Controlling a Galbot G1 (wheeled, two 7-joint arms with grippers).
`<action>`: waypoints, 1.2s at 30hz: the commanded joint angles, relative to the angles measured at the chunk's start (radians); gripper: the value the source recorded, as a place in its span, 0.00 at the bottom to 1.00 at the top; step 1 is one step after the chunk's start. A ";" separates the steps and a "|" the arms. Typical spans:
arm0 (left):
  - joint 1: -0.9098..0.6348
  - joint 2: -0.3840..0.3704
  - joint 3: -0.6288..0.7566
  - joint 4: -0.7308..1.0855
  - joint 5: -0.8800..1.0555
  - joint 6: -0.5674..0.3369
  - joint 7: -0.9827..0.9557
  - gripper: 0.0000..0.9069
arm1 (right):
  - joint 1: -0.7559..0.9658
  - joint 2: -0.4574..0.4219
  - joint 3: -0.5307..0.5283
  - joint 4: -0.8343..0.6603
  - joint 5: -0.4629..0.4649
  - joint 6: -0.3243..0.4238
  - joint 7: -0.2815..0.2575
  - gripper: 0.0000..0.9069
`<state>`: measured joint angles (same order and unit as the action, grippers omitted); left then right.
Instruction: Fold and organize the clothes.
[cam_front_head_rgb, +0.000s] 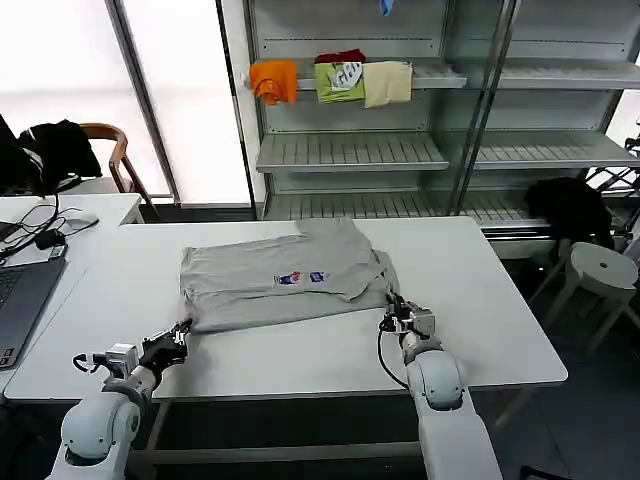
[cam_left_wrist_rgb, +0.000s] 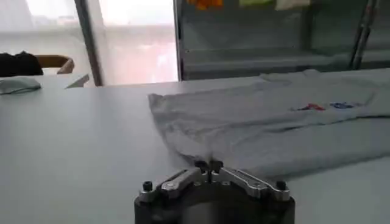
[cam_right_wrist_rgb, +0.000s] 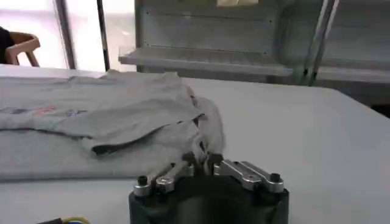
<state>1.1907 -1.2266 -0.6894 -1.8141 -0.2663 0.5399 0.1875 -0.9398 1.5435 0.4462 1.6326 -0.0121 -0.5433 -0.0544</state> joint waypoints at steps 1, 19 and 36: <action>0.016 0.009 -0.011 -0.012 -0.011 -0.001 0.005 0.00 | -0.078 -0.009 -0.012 0.152 0.051 -0.039 0.020 0.00; 0.240 0.028 -0.124 -0.183 -0.084 0.036 0.007 0.00 | -0.520 -0.065 -0.021 0.597 -0.031 -0.041 0.019 0.00; 0.364 -0.012 -0.179 -0.273 -0.082 0.032 -0.002 0.52 | -0.552 -0.058 -0.025 0.573 -0.070 -0.038 0.000 1.00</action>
<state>1.4859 -1.2289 -0.8472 -2.0350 -0.3464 0.5716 0.1874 -1.4489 1.4882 0.4221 2.1746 -0.0719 -0.5798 -0.0499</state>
